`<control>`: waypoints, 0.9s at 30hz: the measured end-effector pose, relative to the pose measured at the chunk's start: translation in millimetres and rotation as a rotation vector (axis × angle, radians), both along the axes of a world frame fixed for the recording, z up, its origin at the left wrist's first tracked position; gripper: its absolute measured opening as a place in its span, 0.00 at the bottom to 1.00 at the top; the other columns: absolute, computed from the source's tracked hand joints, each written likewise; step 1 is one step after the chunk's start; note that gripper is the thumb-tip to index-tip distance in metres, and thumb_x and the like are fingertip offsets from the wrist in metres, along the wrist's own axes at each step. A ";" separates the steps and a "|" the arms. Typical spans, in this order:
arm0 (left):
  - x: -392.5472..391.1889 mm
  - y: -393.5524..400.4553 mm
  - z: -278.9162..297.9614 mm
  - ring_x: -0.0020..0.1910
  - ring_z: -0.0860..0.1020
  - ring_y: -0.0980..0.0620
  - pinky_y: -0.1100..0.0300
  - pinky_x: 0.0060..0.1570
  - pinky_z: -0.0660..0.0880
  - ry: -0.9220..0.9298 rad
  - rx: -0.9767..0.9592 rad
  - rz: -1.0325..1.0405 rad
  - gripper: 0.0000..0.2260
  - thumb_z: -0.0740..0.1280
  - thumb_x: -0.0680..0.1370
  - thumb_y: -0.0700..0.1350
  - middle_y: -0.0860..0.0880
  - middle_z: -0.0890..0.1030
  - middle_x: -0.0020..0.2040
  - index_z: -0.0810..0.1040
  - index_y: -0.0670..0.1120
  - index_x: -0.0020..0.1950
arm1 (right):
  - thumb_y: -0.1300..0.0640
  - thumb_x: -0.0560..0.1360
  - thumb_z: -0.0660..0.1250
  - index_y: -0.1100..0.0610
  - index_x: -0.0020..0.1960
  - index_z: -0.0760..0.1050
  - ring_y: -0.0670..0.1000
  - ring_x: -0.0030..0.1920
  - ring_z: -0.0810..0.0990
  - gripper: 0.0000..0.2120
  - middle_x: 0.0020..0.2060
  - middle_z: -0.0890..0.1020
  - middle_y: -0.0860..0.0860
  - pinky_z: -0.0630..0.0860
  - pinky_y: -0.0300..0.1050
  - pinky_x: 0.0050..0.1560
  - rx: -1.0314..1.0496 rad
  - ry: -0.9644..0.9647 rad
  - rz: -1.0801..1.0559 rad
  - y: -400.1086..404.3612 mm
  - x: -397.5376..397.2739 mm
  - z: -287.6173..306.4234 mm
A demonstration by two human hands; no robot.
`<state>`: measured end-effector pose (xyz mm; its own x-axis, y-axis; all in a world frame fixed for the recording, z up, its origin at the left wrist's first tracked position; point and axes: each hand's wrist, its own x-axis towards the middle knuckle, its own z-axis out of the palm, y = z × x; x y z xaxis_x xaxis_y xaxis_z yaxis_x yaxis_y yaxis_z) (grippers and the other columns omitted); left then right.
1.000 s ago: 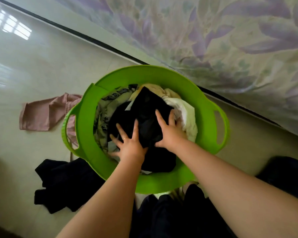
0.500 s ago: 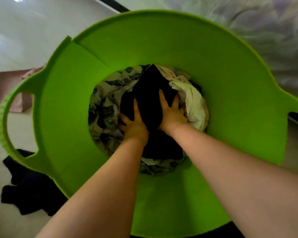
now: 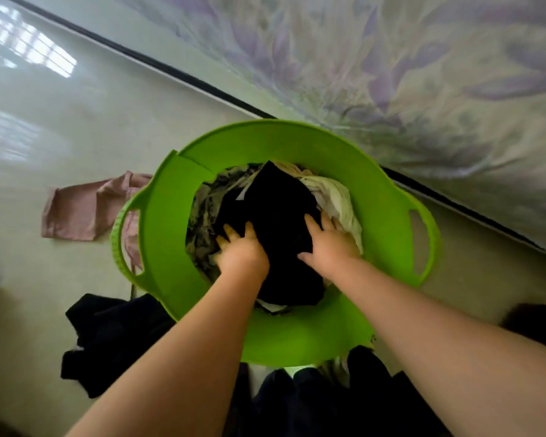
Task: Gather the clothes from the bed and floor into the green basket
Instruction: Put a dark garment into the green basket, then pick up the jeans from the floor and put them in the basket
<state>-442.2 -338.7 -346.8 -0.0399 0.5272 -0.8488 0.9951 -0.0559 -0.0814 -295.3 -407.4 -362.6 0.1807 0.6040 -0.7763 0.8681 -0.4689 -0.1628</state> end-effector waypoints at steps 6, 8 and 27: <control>52.8 -14.6 62.6 0.77 0.52 0.40 0.44 0.70 0.64 -0.129 0.142 -0.133 0.34 0.61 0.79 0.48 0.42 0.48 0.79 0.45 0.53 0.79 | 0.55 0.77 0.62 0.51 0.79 0.47 0.60 0.76 0.57 0.35 0.77 0.57 0.57 0.63 0.53 0.72 0.067 0.066 -0.119 -15.9 22.7 66.6; 79.6 -20.6 79.6 0.76 0.56 0.40 0.45 0.68 0.66 -0.186 0.168 -0.195 0.32 0.60 0.79 0.47 0.42 0.53 0.79 0.47 0.52 0.79 | 0.57 0.77 0.61 0.52 0.78 0.53 0.60 0.70 0.66 0.32 0.71 0.67 0.58 0.68 0.52 0.66 0.110 0.090 -0.167 -21.3 34.7 84.7; 348.1 -186.5 139.1 0.70 0.63 0.45 0.50 0.64 0.69 -0.562 0.150 -0.731 0.29 0.61 0.75 0.37 0.45 0.66 0.71 0.59 0.48 0.75 | 0.65 0.75 0.58 0.46 0.71 0.64 0.53 0.59 0.78 0.27 0.62 0.74 0.50 0.77 0.49 0.52 0.465 0.089 -0.957 -223.8 225.0 129.6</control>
<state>-94.1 -525.2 -207.7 0.7407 0.3652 -0.5639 0.6128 -0.7114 0.3440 -70.3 -631.2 -233.0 0.6904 0.4815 -0.5399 0.1481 -0.8245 -0.5461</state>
